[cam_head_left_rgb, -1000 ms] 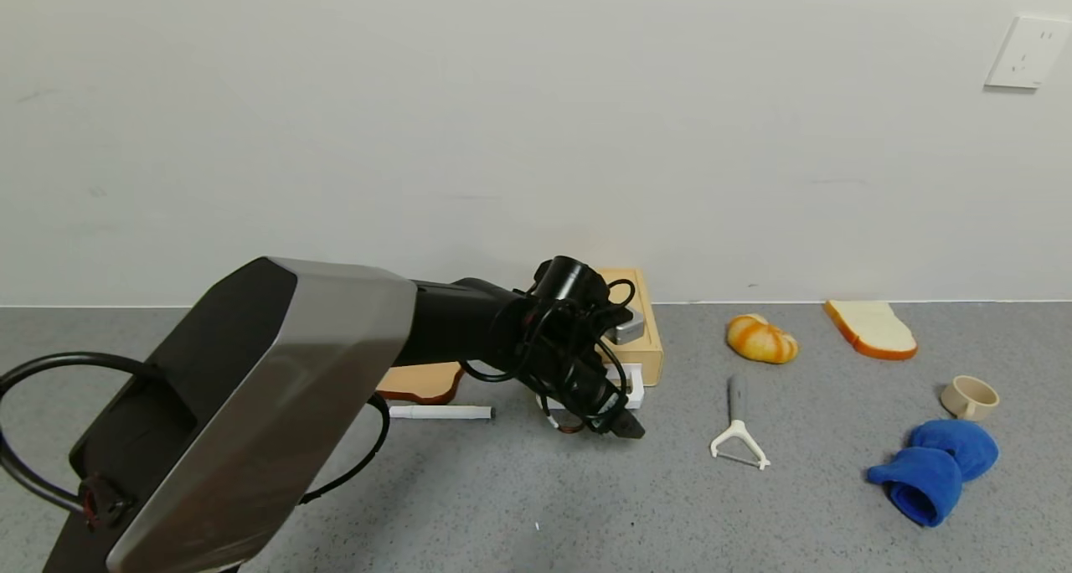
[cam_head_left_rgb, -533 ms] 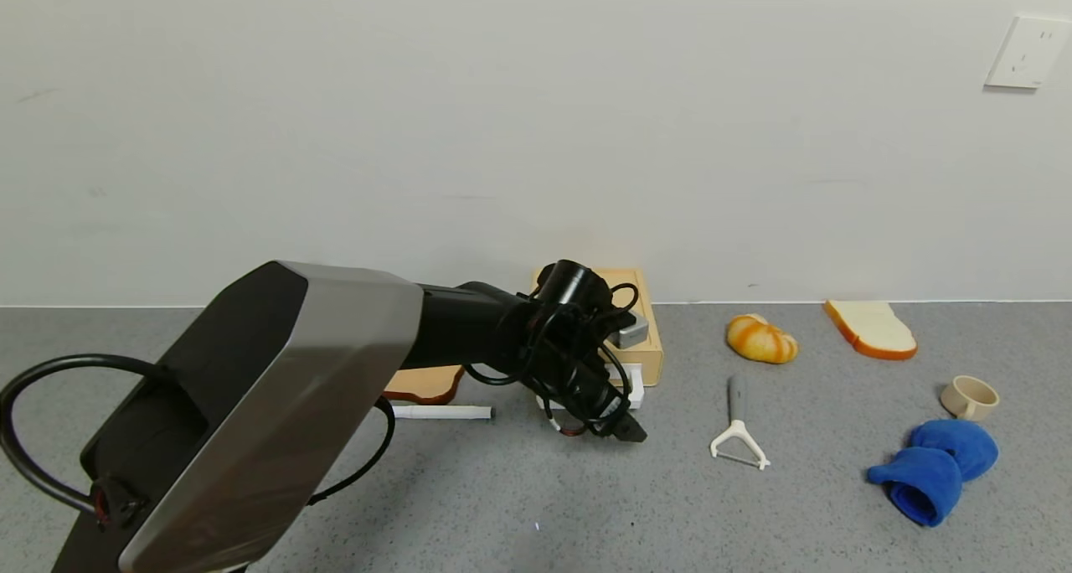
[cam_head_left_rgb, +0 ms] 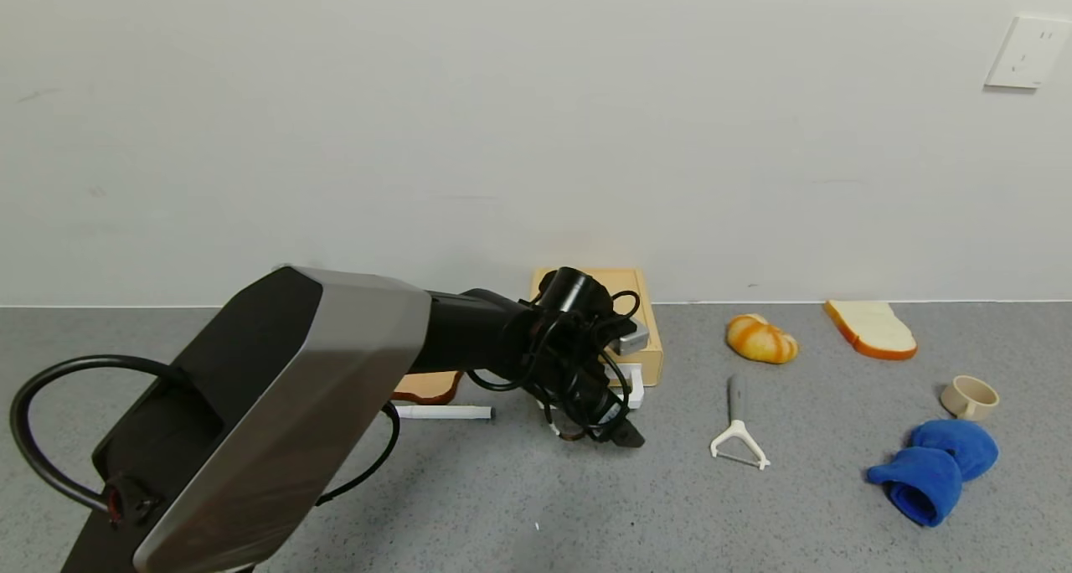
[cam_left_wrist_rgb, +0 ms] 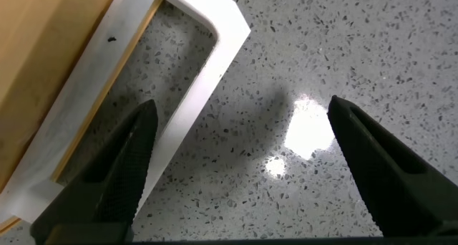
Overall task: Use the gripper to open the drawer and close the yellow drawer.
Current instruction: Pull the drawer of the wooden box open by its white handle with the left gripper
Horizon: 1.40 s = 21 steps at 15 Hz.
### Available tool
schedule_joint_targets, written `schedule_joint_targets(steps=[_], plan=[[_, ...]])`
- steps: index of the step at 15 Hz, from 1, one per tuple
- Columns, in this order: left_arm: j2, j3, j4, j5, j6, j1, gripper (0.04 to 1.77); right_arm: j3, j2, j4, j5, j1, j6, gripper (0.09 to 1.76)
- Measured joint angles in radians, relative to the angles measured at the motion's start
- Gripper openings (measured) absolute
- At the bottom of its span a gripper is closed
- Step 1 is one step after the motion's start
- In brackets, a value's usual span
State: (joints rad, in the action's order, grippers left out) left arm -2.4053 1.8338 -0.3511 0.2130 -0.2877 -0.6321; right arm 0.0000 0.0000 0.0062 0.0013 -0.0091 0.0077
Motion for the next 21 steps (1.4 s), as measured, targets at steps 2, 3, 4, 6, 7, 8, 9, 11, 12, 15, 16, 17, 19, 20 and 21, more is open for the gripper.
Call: schedule_joint_targets(steps=[2, 3, 4, 6, 7, 8, 9, 11, 12, 15, 16, 17, 19, 20, 21], plan=[[-0.006, 0.003, -0.001, -0.006, 0.004, -0.001, 1.72, 0.0, 0.0, 0.0, 0.0, 0.0, 0.0, 1.71], [-0.007, 0.006, -0.008, -0.008, 0.007, -0.001, 1.72, 0.0, 0.0, 0.0, 0.0, 0.0, 0.0, 1.71], [-0.008, 0.006, -0.011, -0.009, 0.009, -0.002, 1.72, 0.0, 0.0, 0.0, 0.0, 0.0, 0.0, 1.71], [-0.005, 0.001, -0.036, -0.01, 0.012, -0.009, 1.72, 0.0, 0.0, 0.0, 0.0, 0.0, 0.0, 1.71], [-0.003, 0.001, -0.064, -0.008, 0.013, -0.013, 1.72, 0.0, 0.0, 0.0, 0.0, 0.0, 0.0, 1.71], [0.001, 0.001, -0.091, -0.005, 0.013, -0.018, 1.72, 0.0, 0.0, 0.0, 0.0, 0.0, 0.0, 1.71], [0.005, 0.0, -0.109, -0.003, 0.017, -0.022, 1.72, 0.0, 0.0, 0.0, 0.0, 0.0, 0.0, 1.71], [0.016, -0.005, -0.153, -0.003, 0.046, -0.037, 1.72, 0.0, 0.0, 0.0, 0.0, 0.0, 0.0, 1.71], [0.023, -0.008, -0.174, -0.001, 0.064, -0.044, 1.72, 0.0, 0.0, 0.0, 0.0, 0.0, 0.0, 1.71], [0.048, -0.037, -0.188, 0.001, 0.114, -0.062, 1.72, 0.0, 0.0, 0.0, 0.0, 0.0, 0.0, 1.71], [0.058, -0.055, -0.186, 0.002, 0.125, -0.068, 1.72, 0.0, 0.0, 0.0, 0.0, 0.0, 0.0, 1.71], [0.071, -0.077, -0.182, 0.001, 0.139, -0.076, 1.72, 0.0, 0.0, 0.0, 0.0, 0.0, 0.0, 1.71], [0.097, -0.123, -0.175, -0.001, 0.165, -0.091, 1.72, 0.0, 0.0, 0.0, 0.0, 0.0, 0.0, 1.71], [0.111, -0.149, -0.167, -0.003, 0.178, -0.101, 1.72, 0.0, 0.0, 0.0, 0.0, 0.0, 0.0, 1.71], [0.124, -0.175, -0.154, -0.004, 0.189, -0.11, 1.72, 0.0, 0.0, 0.0, 0.0, 0.0, 0.0, 1.71]])
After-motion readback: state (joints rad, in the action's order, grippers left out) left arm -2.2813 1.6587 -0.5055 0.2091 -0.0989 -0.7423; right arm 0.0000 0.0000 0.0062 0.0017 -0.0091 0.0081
